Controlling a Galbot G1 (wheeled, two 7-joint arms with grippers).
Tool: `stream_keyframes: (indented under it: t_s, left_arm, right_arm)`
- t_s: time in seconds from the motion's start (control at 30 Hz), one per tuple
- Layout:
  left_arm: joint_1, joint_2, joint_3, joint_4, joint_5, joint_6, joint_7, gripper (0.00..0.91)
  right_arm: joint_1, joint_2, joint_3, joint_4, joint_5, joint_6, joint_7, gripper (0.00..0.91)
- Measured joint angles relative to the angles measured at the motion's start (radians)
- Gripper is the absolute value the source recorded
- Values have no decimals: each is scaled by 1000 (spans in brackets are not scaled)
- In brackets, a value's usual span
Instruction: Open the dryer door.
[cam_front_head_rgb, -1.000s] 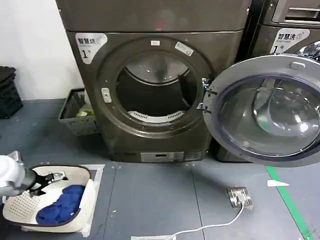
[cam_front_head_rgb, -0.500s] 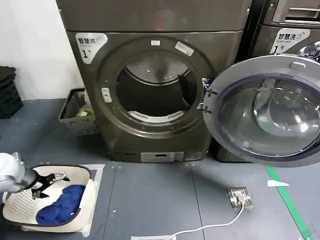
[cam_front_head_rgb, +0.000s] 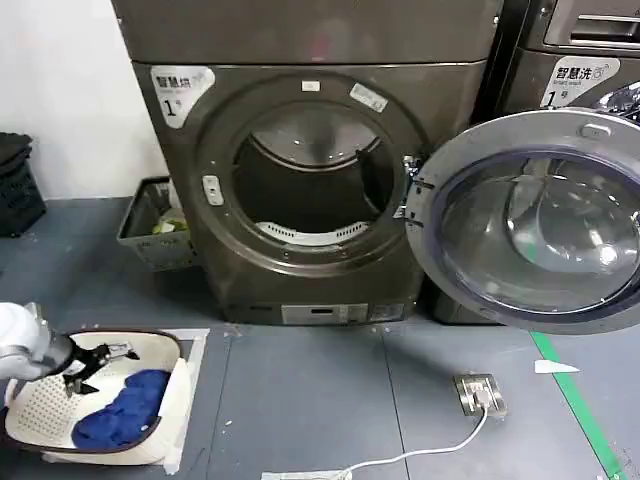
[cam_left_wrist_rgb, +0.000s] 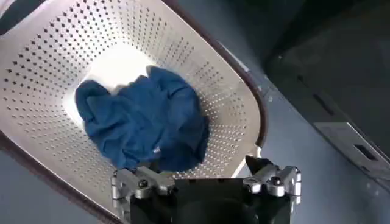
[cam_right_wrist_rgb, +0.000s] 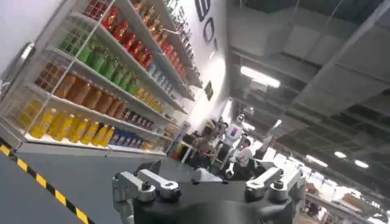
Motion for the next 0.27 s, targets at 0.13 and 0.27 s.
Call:
stream_keyframes:
  t_s: [0.13,0.27]
  left_arm:
    - [-1,-2,0,2,4,0,1,907]
    - [2,-2,0,2,7,0,4,907]
  right_arm:
    - [0,0,1,-2,0,1,-3,907]
    - [1,1,1,-2,0,2,-5,907]
